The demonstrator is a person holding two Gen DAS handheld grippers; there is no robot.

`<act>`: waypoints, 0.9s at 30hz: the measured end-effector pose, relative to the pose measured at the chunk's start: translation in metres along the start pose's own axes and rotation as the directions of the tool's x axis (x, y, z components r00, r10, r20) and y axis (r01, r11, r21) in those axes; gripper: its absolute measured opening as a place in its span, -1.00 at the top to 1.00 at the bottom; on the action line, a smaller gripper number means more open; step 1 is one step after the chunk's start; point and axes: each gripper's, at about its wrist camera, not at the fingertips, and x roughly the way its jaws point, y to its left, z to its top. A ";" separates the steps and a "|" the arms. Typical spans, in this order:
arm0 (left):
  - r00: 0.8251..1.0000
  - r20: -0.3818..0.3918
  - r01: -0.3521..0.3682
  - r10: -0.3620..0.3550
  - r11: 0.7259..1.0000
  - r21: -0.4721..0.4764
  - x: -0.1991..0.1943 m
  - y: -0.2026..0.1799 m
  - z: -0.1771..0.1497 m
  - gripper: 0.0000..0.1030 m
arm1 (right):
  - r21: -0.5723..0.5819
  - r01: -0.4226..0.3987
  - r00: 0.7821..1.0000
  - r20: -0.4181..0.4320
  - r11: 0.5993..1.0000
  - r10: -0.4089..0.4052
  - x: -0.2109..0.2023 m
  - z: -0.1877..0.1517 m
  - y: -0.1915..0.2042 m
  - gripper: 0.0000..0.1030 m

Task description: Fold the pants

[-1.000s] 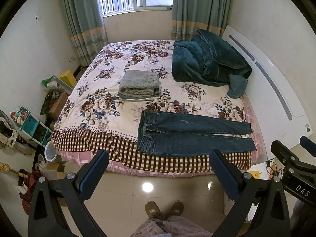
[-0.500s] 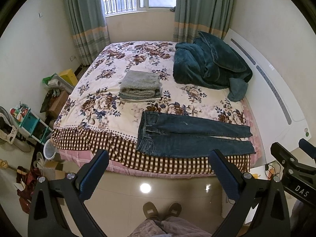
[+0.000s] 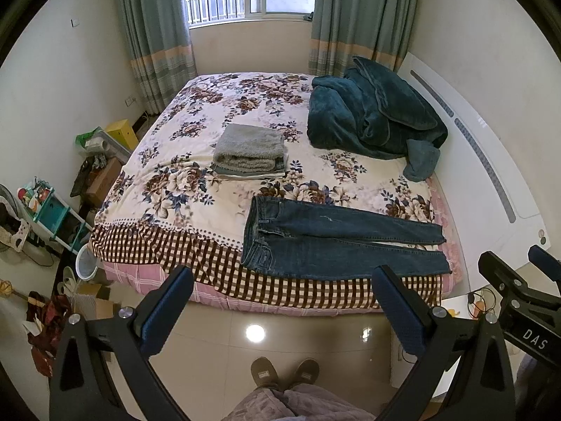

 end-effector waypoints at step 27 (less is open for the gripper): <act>1.000 0.004 0.006 -0.006 1.000 -0.004 -0.003 0.002 -0.003 -1.00 | -0.006 -0.006 1.000 -0.003 1.000 0.006 -0.007 0.002 0.004 -1.00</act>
